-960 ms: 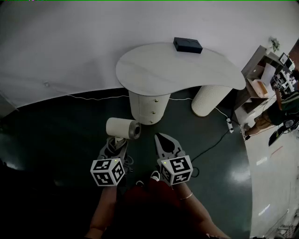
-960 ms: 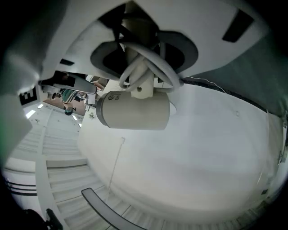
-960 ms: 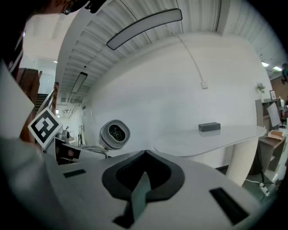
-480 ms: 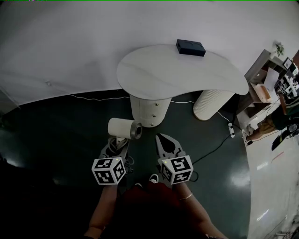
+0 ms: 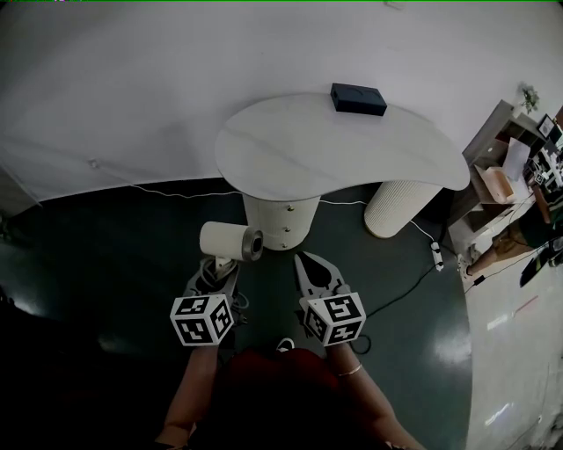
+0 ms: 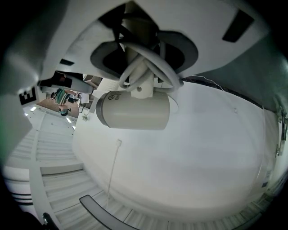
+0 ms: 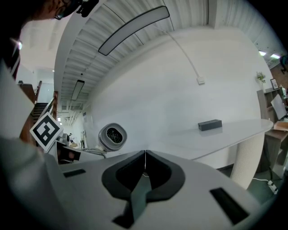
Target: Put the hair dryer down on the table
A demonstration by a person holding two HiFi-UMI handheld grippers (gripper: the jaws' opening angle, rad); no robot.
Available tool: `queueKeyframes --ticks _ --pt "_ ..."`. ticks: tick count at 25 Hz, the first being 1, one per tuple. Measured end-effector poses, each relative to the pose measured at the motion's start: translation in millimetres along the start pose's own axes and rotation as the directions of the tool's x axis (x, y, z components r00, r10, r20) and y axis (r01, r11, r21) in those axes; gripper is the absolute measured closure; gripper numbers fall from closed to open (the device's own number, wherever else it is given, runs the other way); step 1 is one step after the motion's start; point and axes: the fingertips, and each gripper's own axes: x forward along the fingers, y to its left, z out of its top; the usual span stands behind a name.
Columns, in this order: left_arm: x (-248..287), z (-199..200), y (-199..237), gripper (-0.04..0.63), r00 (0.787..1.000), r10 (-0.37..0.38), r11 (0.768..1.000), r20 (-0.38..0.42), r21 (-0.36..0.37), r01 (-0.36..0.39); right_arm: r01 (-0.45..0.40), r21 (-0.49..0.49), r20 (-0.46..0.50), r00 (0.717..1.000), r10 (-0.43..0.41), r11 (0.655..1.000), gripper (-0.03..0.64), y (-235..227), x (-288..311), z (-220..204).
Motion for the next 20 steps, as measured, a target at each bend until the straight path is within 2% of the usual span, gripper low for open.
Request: queueKeyframes --ticks 14,20 --pt "37 26 -2 0.391 1.000 0.019 1.000 0.004 0.026 -0.019 0.011 0.021 0.007 1.000 -0.011 1.000 0.601 -39 13 9" --pt "69 36 9 0.391 1.000 0.008 1.000 -0.008 0.016 -0.007 0.048 0.030 0.009 0.999 -0.049 0.998 0.601 -60 35 13"
